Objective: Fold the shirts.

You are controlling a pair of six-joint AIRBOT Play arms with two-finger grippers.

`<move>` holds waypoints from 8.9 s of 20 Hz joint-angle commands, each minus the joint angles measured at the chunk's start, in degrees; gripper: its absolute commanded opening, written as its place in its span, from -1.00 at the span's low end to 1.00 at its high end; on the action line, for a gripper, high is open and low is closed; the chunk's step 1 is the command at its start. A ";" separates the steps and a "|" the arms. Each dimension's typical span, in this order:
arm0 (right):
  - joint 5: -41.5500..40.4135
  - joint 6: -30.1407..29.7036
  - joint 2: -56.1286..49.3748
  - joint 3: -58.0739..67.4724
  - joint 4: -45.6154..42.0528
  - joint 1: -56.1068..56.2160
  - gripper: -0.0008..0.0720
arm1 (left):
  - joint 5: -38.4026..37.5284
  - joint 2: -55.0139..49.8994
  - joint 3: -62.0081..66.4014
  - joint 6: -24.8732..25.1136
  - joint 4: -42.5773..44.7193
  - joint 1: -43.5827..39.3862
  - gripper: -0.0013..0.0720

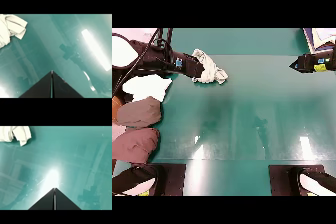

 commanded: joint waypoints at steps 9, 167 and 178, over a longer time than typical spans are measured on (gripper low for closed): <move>0.02 0.02 -0.04 0.02 0.00 0.00 -0.94 | 0.02 0.00 0.00 0.00 0.00 -0.04 -0.88; 12.59 -4.59 -11.02 -5.73 11.54 -13.64 0.08 | -6.12 -2.71 -23.82 -4.94 12.44 25.42 0.45; 9.03 -5.11 2.10 -18.47 13.88 -13.97 0.08 | 8.35 7.96 -56.85 5.66 -20.06 25.38 0.45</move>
